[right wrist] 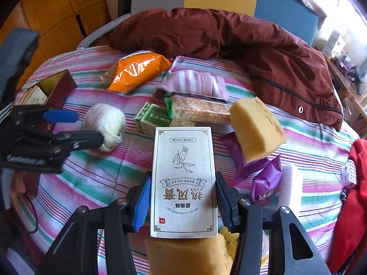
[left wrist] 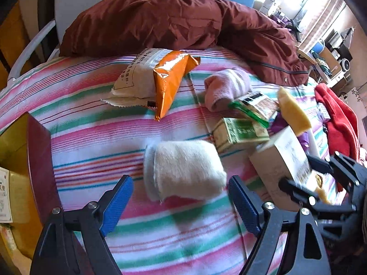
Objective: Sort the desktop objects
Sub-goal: 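Grasp the white printed box with the right gripper, then grasp the white sock with the left gripper while the right gripper holds the box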
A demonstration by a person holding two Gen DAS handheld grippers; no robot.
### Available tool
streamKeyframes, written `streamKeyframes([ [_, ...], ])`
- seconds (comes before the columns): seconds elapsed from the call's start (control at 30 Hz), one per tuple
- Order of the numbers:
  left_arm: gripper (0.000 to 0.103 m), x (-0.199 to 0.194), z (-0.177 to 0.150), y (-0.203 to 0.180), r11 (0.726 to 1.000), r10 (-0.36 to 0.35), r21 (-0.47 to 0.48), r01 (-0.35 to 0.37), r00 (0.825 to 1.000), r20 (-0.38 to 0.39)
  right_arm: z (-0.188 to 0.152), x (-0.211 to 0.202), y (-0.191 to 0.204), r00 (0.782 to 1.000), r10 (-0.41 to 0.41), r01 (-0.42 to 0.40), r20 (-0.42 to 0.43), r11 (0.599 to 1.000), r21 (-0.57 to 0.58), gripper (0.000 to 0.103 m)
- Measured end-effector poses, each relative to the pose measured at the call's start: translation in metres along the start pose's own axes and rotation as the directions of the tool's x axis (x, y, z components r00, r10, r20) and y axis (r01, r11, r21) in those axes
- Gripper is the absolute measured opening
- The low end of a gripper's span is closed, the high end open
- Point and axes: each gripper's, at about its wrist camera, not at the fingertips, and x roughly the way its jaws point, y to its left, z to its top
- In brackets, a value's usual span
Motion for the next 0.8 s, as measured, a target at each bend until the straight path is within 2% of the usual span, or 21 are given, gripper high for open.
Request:
streamKeyframes([
  [0.2, 0.091, 0.017, 0.01, 0.003, 1.0, -0.025, -0.018, 0.025, 0.999, -0.028, 0.001, 0.001, 0.001, 1.0, 0.003, -0.003, 0.0, 1.0, 0.004, 0.052],
  [0.3, 0.091, 0.021, 0.011, 0.0, 1.0, 0.016, -0.009, -0.017, 0.999, -0.035, 0.0, 0.001, 0.002, 1.0, 0.003, -0.003, -0.001, 1.0, 0.002, 0.052],
  [0.43, 0.09, 0.013, 0.011, -0.006, 1.0, 0.019, 0.012, -0.019, 1.0, 0.009, 0.0, 0.002, 0.004, 1.0, 0.0, 0.0, -0.005, 1.0, -0.003, 0.052],
  [0.47, 0.09, 0.014, 0.011, -0.007, 0.999, 0.029, 0.018, -0.029, 1.0, -0.002, 0.0, 0.002, 0.004, 1.0, 0.001, -0.001, -0.005, 1.0, -0.005, 0.052],
  [0.53, 0.082, 0.022, 0.011, -0.004, 1.0, 0.019, -0.002, -0.019, 0.999, -0.041, 0.0, 0.002, 0.005, 1.0, -0.001, 0.001, -0.004, 1.0, -0.009, 0.052],
  [0.6, 0.079, 0.026, 0.01, 0.002, 0.999, -0.037, -0.039, 0.035, 0.998, -0.051, 0.0, 0.002, 0.006, 1.0, -0.006, 0.006, -0.004, 1.0, -0.013, 0.052],
  [0.7, 0.073, 0.02, 0.006, 0.005, 0.998, -0.06, -0.024, 0.059, 0.998, -0.015, 0.0, -0.003, 0.006, 1.0, -0.004, 0.005, 0.019, 1.0, -0.01, 0.052],
  [0.8, 0.073, 0.009, -0.001, 0.005, 0.998, -0.057, -0.005, 0.057, 0.998, 0.025, 0.002, -0.014, 0.005, 0.997, 0.015, -0.015, 0.07, 1.0, -0.003, 0.051],
])
